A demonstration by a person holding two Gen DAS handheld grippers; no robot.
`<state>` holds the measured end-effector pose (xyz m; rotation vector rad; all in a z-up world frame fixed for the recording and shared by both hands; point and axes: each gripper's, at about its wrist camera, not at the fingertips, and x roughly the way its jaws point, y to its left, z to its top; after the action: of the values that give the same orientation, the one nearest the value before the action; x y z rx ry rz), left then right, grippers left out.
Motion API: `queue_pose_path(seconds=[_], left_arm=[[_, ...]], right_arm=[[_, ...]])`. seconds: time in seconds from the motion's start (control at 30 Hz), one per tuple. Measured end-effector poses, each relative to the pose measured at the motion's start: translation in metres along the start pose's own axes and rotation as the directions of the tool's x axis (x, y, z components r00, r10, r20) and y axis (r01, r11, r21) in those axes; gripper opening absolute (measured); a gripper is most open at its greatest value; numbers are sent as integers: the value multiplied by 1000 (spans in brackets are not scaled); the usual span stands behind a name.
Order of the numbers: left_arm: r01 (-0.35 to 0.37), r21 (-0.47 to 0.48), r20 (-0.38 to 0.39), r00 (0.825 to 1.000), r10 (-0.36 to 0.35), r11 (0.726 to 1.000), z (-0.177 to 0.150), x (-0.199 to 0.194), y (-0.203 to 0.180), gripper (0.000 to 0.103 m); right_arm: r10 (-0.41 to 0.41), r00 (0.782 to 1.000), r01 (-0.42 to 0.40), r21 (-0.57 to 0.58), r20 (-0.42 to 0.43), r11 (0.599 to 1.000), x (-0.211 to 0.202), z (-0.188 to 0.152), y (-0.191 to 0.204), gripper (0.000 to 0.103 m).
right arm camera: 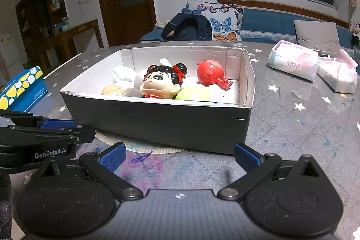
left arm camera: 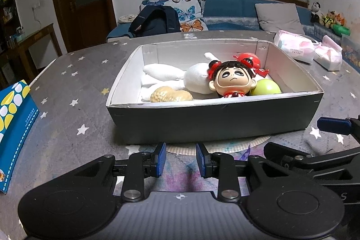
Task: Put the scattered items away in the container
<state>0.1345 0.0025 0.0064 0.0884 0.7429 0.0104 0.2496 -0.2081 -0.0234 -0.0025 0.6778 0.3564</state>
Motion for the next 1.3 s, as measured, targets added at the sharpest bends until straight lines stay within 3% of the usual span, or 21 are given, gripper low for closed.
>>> queue_pose_path(seconds=[1.3], left_arm=[[-31, 46, -35, 999, 33, 998, 13, 26, -7, 32]], right_arm=[[3, 999, -2, 27, -46, 1000, 19, 7, -8, 103]])
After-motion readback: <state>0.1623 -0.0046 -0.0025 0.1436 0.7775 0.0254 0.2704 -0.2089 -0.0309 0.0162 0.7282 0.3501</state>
